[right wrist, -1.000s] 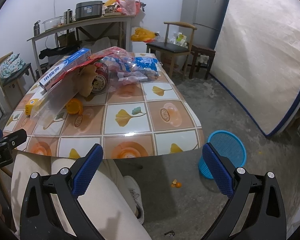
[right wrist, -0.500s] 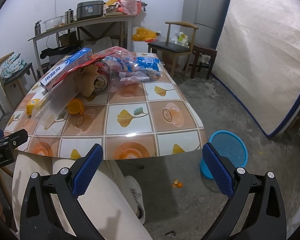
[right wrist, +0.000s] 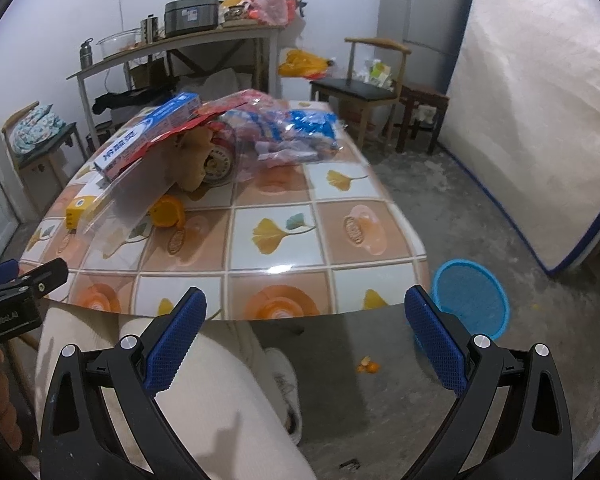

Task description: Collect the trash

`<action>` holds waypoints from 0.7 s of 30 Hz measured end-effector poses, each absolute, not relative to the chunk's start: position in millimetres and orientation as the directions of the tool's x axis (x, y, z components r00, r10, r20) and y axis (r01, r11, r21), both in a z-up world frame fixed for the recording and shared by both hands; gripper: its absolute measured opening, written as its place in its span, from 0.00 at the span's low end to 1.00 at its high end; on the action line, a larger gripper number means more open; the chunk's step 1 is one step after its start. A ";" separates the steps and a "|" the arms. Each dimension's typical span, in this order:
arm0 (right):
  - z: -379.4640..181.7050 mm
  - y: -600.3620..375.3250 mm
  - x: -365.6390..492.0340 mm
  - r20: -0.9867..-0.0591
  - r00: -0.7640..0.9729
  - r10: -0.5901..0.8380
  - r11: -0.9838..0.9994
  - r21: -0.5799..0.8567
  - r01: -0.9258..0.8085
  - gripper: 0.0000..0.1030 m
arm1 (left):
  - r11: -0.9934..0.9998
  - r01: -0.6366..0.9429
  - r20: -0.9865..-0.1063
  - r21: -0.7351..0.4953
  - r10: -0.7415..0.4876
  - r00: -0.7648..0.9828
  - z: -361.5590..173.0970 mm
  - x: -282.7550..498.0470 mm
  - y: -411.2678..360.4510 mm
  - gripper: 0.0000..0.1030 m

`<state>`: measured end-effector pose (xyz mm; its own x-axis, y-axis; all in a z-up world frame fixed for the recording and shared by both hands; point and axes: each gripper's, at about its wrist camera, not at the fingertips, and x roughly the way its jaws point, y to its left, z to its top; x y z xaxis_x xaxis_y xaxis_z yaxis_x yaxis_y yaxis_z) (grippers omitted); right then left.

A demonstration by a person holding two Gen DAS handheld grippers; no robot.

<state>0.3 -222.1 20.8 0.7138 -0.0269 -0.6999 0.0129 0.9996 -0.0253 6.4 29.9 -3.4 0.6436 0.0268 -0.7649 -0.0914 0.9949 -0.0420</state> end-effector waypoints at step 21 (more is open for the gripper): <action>23.4 -203.4 30.0 -0.736 0.670 0.096 0.993 0.022 -0.118 0.93 | 0.988 -0.093 -0.724 -0.123 -0.025 0.689 -11.8 15.4 74.1 0.95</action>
